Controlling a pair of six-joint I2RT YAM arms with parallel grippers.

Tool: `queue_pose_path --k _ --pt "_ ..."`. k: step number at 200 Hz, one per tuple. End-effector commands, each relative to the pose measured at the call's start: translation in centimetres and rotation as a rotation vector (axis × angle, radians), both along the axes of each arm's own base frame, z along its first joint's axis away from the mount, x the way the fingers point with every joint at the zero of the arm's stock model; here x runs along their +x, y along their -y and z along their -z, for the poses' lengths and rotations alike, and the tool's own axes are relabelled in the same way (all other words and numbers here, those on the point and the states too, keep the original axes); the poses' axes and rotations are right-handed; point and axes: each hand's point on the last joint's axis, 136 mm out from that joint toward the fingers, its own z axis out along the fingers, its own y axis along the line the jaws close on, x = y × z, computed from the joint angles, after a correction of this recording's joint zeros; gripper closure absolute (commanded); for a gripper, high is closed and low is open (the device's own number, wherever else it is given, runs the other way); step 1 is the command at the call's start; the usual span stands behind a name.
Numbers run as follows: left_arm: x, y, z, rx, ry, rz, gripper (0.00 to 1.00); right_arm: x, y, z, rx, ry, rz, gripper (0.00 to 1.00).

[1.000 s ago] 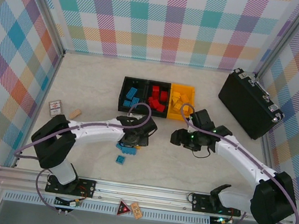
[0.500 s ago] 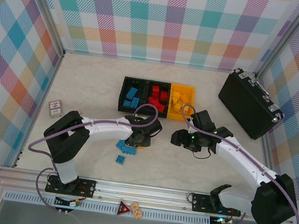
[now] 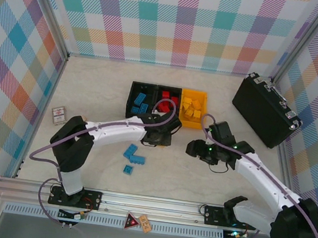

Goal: Sort the legos into containers by color
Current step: Pick up the lego from the center of the table, then place the lego in the container.

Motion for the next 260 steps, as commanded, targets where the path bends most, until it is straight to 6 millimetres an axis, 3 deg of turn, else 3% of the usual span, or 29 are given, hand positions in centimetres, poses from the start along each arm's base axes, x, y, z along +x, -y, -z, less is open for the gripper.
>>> queue_pose_path --k 1,35,75,134,186,235,260 --pt "0.7 1.4 -0.7 0.007 -0.01 0.056 0.74 -0.2 1.3 0.3 0.002 -0.011 0.062 0.38" --pt "3.1 4.2 -2.7 -0.034 0.031 0.094 0.74 0.0 3.0 -0.1 0.01 -0.001 0.129 0.37" --pt "6.4 6.8 -4.5 -0.082 0.069 0.11 0.74 -0.2 3.7 -0.1 0.019 0.005 0.165 0.36" --pt "11.7 9.3 -5.0 -0.076 0.121 0.124 0.74 -0.6 4.0 0.7 0.023 -0.016 0.183 0.36" --pt "15.8 10.4 -4.0 -0.073 0.13 0.112 0.73 -0.8 4.3 0.8 0.021 -0.021 0.193 0.36" --pt "17.6 9.9 -2.7 -0.071 0.125 0.08 0.71 -0.8 4.3 0.9 0.026 -0.026 0.197 0.36" --pt "17.8 9.9 -2.8 -0.077 0.129 0.08 0.58 -0.7 4.2 0.9 0.03 -0.027 0.197 0.36"
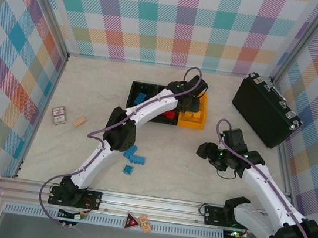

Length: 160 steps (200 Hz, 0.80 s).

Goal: Sort the legos into containers by color
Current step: Place the lego in the container.

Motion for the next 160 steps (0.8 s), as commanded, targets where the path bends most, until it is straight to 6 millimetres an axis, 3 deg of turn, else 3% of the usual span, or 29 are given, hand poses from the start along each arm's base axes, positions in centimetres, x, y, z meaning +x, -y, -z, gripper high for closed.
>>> queue_pose_path --k 1,14,90,160 --pt "0.4 -0.1 -0.9 -0.006 0.011 0.015 0.57 -0.3 0.1 0.2 0.009 -0.013 0.011 0.36" --pt "0.4 0.1 -1.6 -0.024 0.017 0.021 0.52 -0.2 0.1 0.2 0.011 -0.012 0.011 0.36" --pt "-0.8 1.4 -6.3 -0.096 0.074 0.066 0.46 0.0 -0.2 -0.2 0.028 -0.011 0.011 0.36" --pt "-3.2 1.3 -9.7 -0.147 0.101 0.107 0.47 0.3 -0.5 -0.8 0.037 0.0 0.002 0.36"
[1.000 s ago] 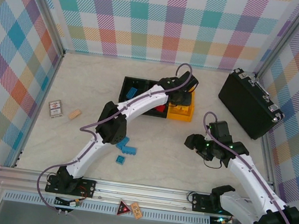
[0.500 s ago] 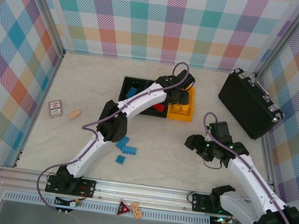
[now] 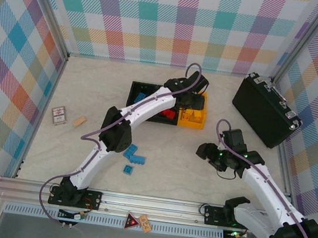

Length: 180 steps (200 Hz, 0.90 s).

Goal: Sort the legos into containers by color
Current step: Place the lego in the container, then pick up the lego from the middle-left of the table.

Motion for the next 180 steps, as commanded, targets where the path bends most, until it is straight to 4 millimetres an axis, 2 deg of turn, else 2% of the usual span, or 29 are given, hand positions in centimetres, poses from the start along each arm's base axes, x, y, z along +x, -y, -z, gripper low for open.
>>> queue_pose_path --k 1,32,73,125,180 --pt "-1.5 0.1 -5.0 -0.077 0.06 0.039 0.47 0.5 -0.4 -1.0 0.029 0.011 0.004 0.36" --pt "-3.4 -1.6 -5.3 -0.08 0.06 0.038 0.47 0.7 -0.9 -1.7 0.05 0.037 -0.027 0.36" --pt "-6.6 -5.3 -4.9 -0.071 0.05 0.022 0.47 0.8 -2.6 -3.0 0.111 0.072 -0.107 0.36" --pt "-11.3 -11.3 -2.1 -0.01 -0.022 -0.011 0.46 0.5 -6.9 -4.5 0.187 0.137 -0.295 0.36" --pt "-15.9 -18.4 1.8 0.101 -0.119 -0.093 0.45 -0.7 -11.2 -5.6 0.256 0.182 -0.488 0.35"
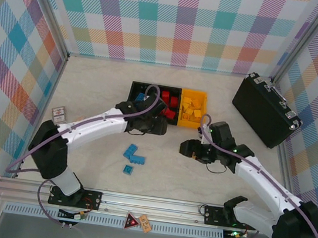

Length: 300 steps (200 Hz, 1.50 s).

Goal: Sort the legos into containers by color
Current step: Pick up the lego from the middle-left of the table.

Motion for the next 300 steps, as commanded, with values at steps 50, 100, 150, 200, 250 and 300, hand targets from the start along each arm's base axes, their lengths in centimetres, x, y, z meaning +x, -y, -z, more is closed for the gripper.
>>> queue_pose_path --k 50,100,150,200,250,300 --pt "-3.8 -7.8 4.4 0.168 -0.099 -0.134 0.37 -0.3 -4.3 -1.7 0.059 0.08 -0.175 0.35" --pt "-4.5 -9.2 8.6 0.265 -0.177 -0.143 0.32 -0.4 -4.5 -1.2 0.05 0.066 -0.175 0.36" --pt "-4.8 -9.8 12.1 0.31 -0.25 -0.149 0.31 -0.7 -4.0 -0.8 0.031 0.061 -0.165 0.36" --pt "-5.1 -10.6 13.3 0.337 -0.269 -0.176 0.49 -0.4 -4.1 -0.3 0.022 0.051 -0.157 0.36" --pt "-4.6 -11.3 12.6 0.362 -0.251 -0.201 0.72 -0.3 -4.1 -0.2 0.021 0.048 -0.157 0.36" --pt "-3.2 -11.4 9.7 0.362 -0.188 -0.214 0.8 -0.1 -4.3 -0.4 0.025 0.057 -0.156 0.36"
